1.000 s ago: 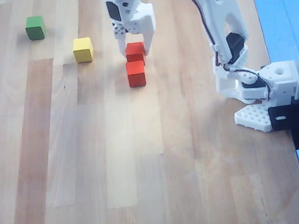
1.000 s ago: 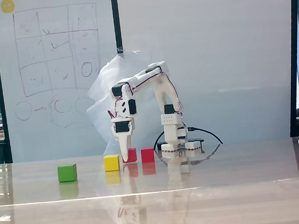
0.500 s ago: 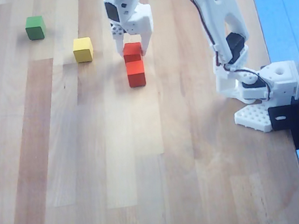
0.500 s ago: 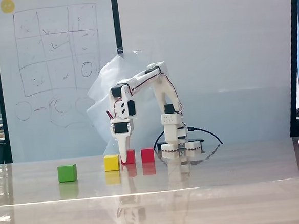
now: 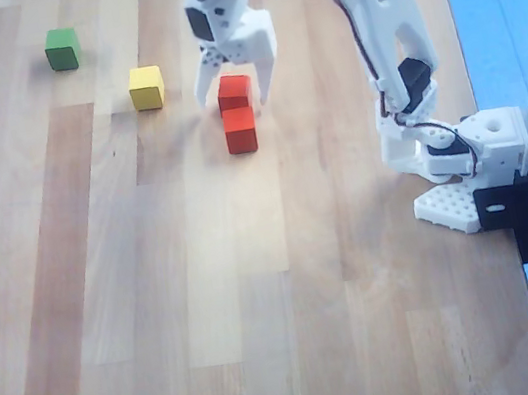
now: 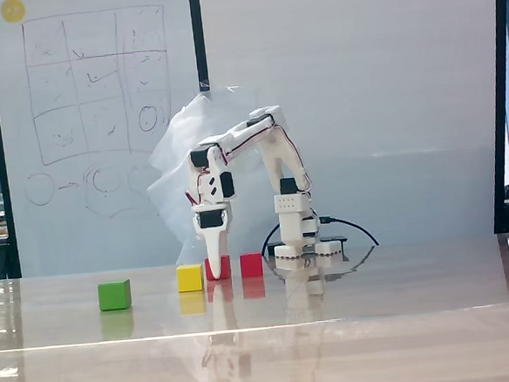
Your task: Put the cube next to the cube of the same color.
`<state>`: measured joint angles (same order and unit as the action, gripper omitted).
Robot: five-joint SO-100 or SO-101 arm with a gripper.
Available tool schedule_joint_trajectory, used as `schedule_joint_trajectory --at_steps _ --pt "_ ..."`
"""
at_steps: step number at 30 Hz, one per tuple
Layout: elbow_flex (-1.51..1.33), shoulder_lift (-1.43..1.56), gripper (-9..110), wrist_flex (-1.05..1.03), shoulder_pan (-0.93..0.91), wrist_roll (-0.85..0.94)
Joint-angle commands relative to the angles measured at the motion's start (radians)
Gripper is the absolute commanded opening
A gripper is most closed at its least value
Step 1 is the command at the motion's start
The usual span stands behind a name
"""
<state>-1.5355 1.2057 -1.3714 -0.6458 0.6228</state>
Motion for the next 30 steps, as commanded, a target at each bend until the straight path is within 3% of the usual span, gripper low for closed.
schedule_joint_trajectory --at_steps 1,11,20,26,30 --pt "0.08 0.215 33 -0.08 0.014 -0.005" --pt "0.069 0.506 31 -0.253 0.152 -0.04" --pt "0.069 0.721 -2 -0.284 0.468 -0.284" --pt "0.031 0.908 0 -0.27 0.632 -0.468" --pt "-0.199 1.077 0 -0.161 0.678 -0.514"
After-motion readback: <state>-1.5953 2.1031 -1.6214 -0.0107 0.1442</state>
